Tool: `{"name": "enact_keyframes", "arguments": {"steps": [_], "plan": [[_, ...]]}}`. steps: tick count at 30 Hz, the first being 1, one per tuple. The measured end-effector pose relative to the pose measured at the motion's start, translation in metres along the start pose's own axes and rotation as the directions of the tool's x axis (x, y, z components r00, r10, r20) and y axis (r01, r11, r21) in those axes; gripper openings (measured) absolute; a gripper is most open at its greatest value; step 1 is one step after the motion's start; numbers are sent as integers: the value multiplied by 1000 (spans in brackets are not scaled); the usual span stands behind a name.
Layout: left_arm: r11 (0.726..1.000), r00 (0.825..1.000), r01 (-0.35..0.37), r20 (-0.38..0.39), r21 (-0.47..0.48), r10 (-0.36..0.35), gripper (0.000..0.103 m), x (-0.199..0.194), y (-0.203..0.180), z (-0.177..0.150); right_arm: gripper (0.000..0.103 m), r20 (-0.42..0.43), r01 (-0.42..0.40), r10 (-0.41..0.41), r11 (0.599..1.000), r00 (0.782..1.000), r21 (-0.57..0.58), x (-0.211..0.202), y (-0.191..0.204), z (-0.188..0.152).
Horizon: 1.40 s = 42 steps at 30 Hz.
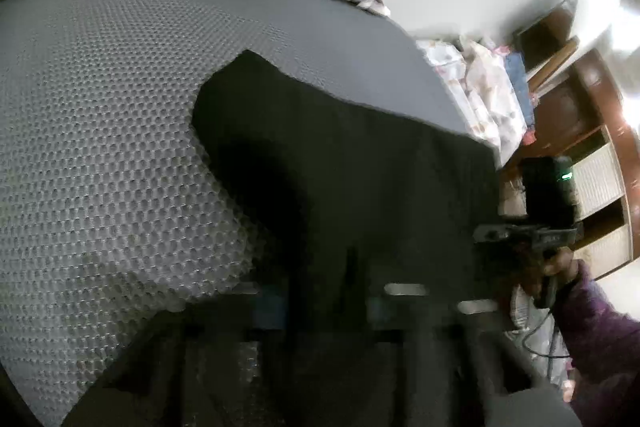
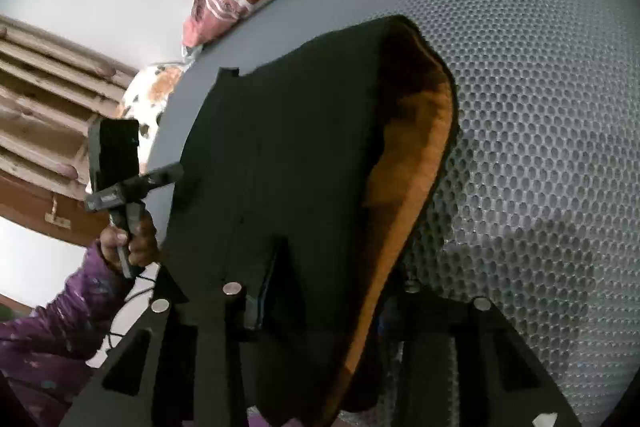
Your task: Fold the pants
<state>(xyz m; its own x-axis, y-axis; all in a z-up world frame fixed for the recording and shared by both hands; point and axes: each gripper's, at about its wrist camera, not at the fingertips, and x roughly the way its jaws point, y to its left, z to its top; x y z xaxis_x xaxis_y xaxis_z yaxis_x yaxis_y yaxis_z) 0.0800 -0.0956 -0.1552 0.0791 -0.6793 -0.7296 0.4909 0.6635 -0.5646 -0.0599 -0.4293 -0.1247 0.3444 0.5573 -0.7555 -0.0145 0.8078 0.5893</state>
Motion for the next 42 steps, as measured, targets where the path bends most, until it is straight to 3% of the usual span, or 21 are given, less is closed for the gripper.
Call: {"name": "enact_keyframes", "arguments": {"steps": [8, 19, 31, 42], "plan": [[999, 994, -39, 107, 4, 38, 20, -21, -13, -11, 27, 58, -8, 8, 1000, 998, 0, -10, 13, -1], [994, 972, -66, 220, -89, 85, 19, -78, 19, -2, 23, 97, -87, 90, 995, 991, -39, 21, 66, 30], [965, 906, -172, 353, -196, 233, 18, -170, 104, 27, 19, 81, -171, 182, 978, 980, -123, 104, 144, 112], [932, 850, -265, 396, -249, 347, 17, -213, 189, 68, 19, 62, -208, 220, 965, 974, -158, 186, 187, 180]]}}
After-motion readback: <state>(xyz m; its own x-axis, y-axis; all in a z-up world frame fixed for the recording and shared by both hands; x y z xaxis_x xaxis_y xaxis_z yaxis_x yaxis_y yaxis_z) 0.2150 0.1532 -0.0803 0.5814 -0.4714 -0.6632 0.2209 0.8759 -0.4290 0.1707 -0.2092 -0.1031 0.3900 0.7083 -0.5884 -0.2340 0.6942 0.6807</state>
